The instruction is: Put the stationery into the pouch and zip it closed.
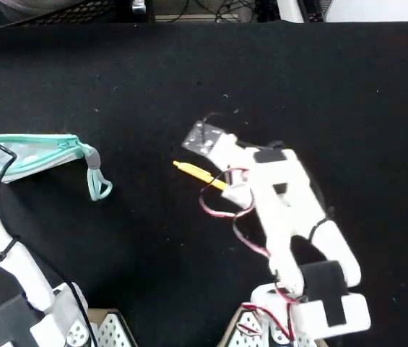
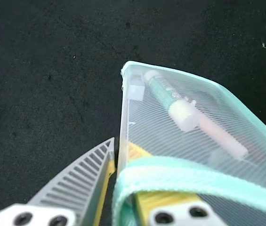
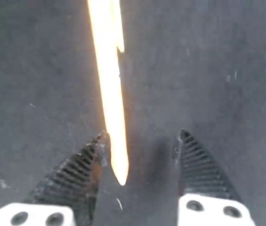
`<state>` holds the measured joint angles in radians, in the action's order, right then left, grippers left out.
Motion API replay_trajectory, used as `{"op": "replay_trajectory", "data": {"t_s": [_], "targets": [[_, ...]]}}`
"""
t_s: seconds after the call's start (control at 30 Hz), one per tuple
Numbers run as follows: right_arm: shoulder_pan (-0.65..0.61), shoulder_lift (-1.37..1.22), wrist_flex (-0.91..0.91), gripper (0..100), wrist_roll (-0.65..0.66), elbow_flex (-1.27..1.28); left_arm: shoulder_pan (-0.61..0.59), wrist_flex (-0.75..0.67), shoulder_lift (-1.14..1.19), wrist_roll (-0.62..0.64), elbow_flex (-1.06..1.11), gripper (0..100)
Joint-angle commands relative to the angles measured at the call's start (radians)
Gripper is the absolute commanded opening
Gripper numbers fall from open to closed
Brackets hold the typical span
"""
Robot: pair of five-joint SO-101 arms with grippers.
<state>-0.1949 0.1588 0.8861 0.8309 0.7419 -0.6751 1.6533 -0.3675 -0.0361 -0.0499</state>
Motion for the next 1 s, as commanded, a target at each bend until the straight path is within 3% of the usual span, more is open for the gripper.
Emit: {"op": "replay_trajectory", "data": {"t_s": [0.0, 0.13, 0.27, 0.57, 0.63, 0.73, 0.97], "targets": [[-0.127, 0.038, -0.003, 23.4, -0.129, -0.076, 0.021, 0.005, -0.005, -0.006, -0.044, 3], [-0.258, -0.064, -0.040, 23.4, -0.233, -0.194, 0.016, 0.005, -0.005, -0.006, -0.044, 3], [-0.287, -0.272, -0.037, 23.4, -0.250, -0.349, 0.016, 0.005, -0.005, -0.008, -0.042, 3], [-0.256, -0.521, 0.014, 22.7, -0.222, -0.516, 0.018, 0.005, -0.005, -0.008, -0.042, 3], [-0.256, -0.521, 0.011, 17.0, -0.207, -0.522, 0.019, 0.005, -0.005, -0.008, -0.042, 3], [-0.241, -0.519, -0.029, 0.6, -0.203, -0.526, 0.024, 0.005, -0.005, -0.003, -0.042, 3], [-0.101, -0.421, -0.064, 1.1, -0.206, -0.495, 0.133, 0.005, -0.014, 0.044, -0.051, 3]]}}
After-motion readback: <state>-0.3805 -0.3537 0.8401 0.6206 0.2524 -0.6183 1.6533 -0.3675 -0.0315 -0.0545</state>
